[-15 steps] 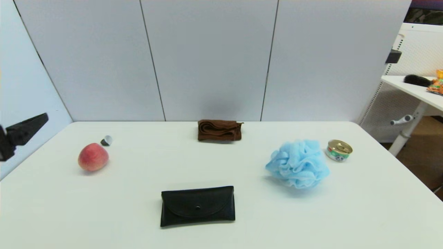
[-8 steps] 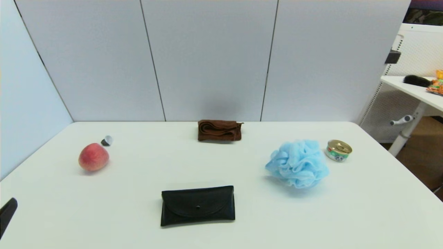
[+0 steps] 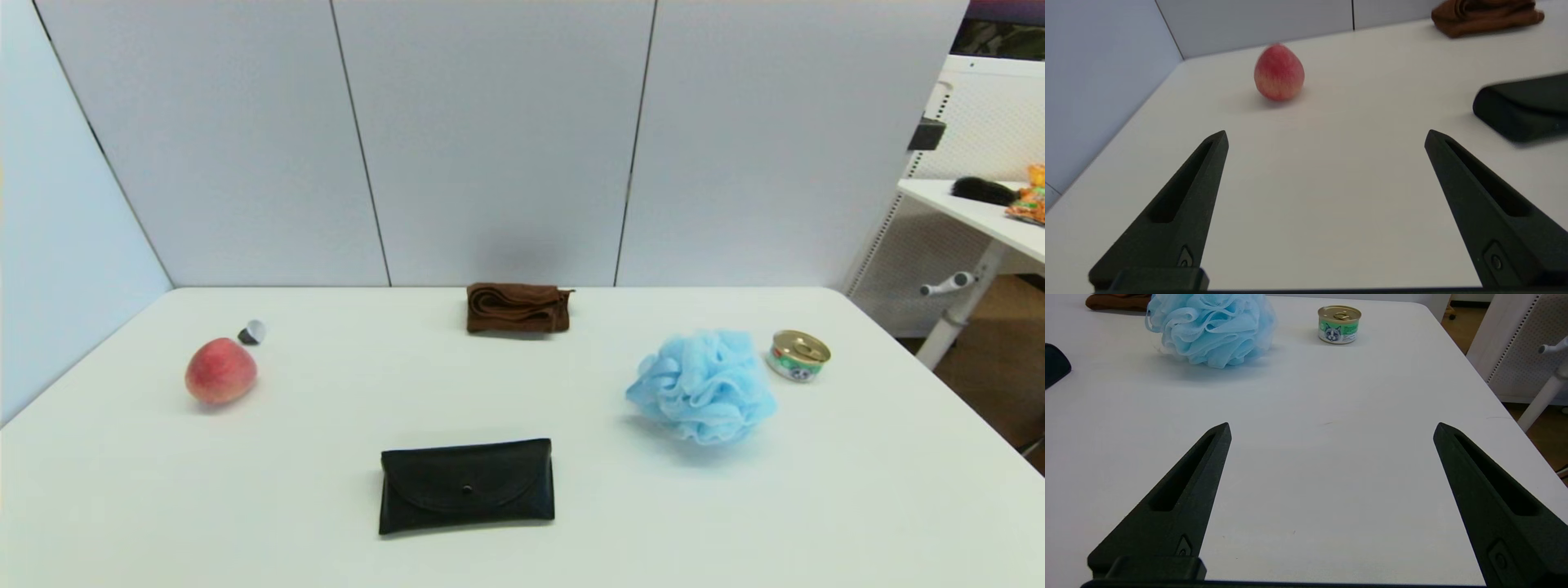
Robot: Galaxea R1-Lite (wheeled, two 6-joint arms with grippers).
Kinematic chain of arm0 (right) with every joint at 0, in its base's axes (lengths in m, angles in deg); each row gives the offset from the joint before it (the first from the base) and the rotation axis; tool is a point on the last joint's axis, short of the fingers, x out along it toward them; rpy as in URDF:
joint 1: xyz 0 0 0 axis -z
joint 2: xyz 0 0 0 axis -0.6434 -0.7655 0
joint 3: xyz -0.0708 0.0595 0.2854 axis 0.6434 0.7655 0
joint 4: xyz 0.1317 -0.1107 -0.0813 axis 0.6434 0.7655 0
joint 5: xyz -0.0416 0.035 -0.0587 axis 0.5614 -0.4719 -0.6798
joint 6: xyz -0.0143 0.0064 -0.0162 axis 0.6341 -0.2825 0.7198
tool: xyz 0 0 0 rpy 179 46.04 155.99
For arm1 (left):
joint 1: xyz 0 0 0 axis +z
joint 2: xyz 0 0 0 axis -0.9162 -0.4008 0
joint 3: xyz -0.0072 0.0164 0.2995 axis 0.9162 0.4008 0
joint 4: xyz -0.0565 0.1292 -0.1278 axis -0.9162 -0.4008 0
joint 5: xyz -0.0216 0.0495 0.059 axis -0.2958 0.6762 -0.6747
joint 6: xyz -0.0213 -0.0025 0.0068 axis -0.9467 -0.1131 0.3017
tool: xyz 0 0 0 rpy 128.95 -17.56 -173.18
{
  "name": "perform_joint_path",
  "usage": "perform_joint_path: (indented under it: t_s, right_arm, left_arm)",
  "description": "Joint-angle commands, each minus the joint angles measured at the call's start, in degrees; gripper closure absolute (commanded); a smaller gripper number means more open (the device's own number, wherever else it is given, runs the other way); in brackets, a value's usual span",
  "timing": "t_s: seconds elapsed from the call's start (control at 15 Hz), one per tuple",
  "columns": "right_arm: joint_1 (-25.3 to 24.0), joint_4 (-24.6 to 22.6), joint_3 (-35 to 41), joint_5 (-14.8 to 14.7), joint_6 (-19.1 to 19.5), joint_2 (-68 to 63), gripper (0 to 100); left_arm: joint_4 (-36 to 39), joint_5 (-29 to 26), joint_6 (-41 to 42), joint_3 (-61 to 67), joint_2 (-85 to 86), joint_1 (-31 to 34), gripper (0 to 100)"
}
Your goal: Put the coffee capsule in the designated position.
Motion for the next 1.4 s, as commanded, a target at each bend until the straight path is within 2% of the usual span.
perform_joint_path:
  t_s: [0.07,0.87,1.4]
  right_arm:
    - [0.0,0.1,0.0,0.0,0.1,-0.1,0]
    - [0.0,0.1,0.0,0.0,0.1,-0.1,0]
    - [0.0,0.0,0.0,0.1,0.2,-0.1,0]
  left_arm:
    - [-8.6,0.5,-1.3,-0.2,6.1,-0.3,0]
    - [-7.6,1.8,-9.9,0.1,6.2,-0.3,0]
    - [-7.5,1.8,-9.9,0.1,6.2,-0.3,0]
